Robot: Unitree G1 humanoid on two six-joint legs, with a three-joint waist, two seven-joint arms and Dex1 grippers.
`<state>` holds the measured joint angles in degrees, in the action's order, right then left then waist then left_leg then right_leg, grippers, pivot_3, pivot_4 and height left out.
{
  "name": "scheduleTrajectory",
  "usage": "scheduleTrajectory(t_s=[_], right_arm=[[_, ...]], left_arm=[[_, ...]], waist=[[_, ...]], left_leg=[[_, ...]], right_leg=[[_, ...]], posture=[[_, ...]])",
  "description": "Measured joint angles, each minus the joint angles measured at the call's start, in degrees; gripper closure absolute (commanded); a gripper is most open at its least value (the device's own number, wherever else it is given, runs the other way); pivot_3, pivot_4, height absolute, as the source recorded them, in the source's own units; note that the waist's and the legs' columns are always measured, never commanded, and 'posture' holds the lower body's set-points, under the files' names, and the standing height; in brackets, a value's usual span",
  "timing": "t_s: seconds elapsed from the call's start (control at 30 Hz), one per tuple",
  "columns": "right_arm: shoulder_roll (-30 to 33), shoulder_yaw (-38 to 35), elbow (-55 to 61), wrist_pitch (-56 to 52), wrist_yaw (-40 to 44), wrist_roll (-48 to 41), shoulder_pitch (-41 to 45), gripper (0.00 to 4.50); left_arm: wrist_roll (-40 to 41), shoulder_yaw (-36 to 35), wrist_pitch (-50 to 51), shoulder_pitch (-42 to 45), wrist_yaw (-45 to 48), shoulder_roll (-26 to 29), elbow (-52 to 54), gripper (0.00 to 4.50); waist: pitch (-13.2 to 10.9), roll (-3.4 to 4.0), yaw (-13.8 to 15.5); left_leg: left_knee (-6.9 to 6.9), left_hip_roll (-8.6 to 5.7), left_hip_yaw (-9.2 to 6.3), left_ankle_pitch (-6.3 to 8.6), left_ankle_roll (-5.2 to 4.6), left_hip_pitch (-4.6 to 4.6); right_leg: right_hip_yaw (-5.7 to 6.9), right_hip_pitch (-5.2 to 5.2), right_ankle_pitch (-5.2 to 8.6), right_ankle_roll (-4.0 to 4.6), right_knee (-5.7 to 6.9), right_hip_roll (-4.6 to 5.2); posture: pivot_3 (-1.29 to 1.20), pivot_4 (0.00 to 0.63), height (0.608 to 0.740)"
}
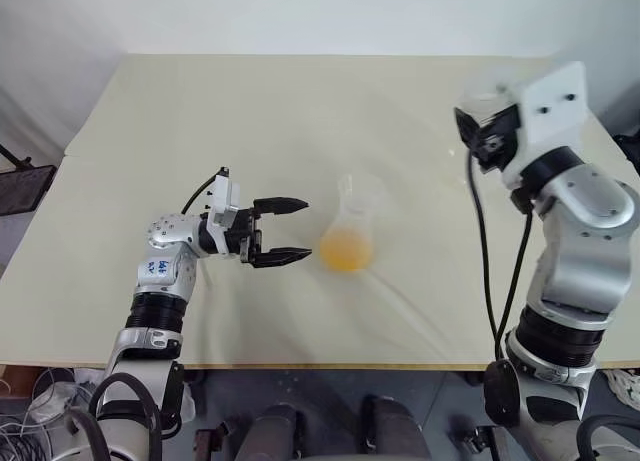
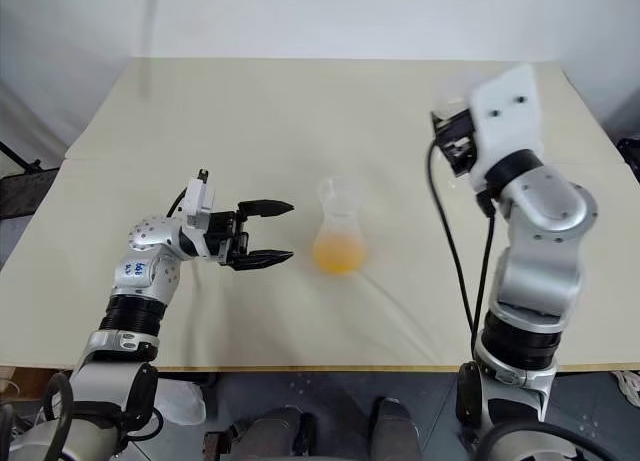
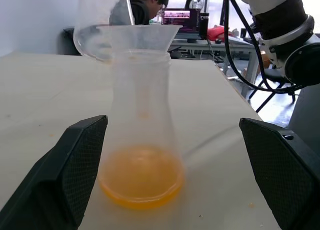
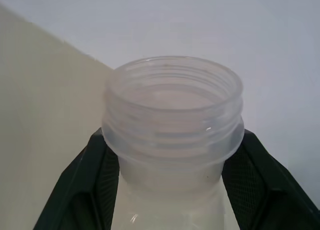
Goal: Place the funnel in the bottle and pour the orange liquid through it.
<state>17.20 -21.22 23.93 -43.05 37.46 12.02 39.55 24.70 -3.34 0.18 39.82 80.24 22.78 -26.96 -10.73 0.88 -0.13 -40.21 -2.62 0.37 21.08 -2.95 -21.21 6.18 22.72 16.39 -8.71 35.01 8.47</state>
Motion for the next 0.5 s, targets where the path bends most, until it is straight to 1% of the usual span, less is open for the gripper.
scheduleTrajectory(t_s=[0.13, 0.27, 0.4, 0.47, 0.5], right_arm=[[-0.6, -8.0, -5.0, 0.5, -2.3, -8.8, -4.5, 2.06], [0.0, -11.1, -12.0, 6.1, -4.5, -13.9, -9.2, 2.06], [1.5, -12.5, -15.8, 9.7, -7.4, -17.9, -9.6, 2.06], [2.3, -12.5, -16.8, 11.0, -8.2, -19.5, -10.2, 1.32], [2.6, -12.3, -17.2, 11.6, -8.4, -20.4, -10.5, 1.11]], left_arm=[[0.0, 0.0, 0.6, 0.0, -0.7, 0.2, 1.1, 0.0], [0.0, 0.0, 1.2, -0.4, -1.2, 0.4, 2.8, 0.0], [0.0, 0.0, 1.9, -1.7, -2.1, 0.9, 3.9, 0.0], [0.0, 0.0, 2.2, -1.9, -2.4, 1.0, 3.9, 0.0], [0.0, 0.0, 2.3, -1.8, -2.6, 1.1, 3.9, 0.0]], waist=[[0.0, 0.0, -0.1], [0.0, 0.01, -0.2], [0.0, 0.02, -0.3], [0.0, 0.02, -0.2], [0.0, 0.02, -0.2]], left_leg=[[0.06, -0.02, 0.04, 0.0, 0.0, 0.01], [0.11, 0.0, 0.12, 0.0, 0.0, 0.07], [0.09, 0.03, 0.16, -0.01, 0.01, 0.1], [0.09, 0.05, 0.16, -0.02, 0.02, 0.09], [0.07, 0.04, 0.16, -0.02, 0.02, 0.09]], right_leg=[[-0.02, 0.01, 0.0, 0.0, -0.01, 0.01], [-0.04, 0.02, 0.0, 0.0, -0.01, 0.01], [-0.07, 0.02, 0.0, 0.0, -0.01, 0.0], [-0.06, 0.01, 0.0, 0.0, -0.01, 0.0], [-0.06, 0.01, 0.0, 0.0, -0.01, 0.0]], posture=[[0.0, 0.15, 0.74], [0.0, 0.15, 0.74], [0.0, 0.15, 0.74], [0.0, 0.15, 0.74], [0.0, 0.15, 0.74]])
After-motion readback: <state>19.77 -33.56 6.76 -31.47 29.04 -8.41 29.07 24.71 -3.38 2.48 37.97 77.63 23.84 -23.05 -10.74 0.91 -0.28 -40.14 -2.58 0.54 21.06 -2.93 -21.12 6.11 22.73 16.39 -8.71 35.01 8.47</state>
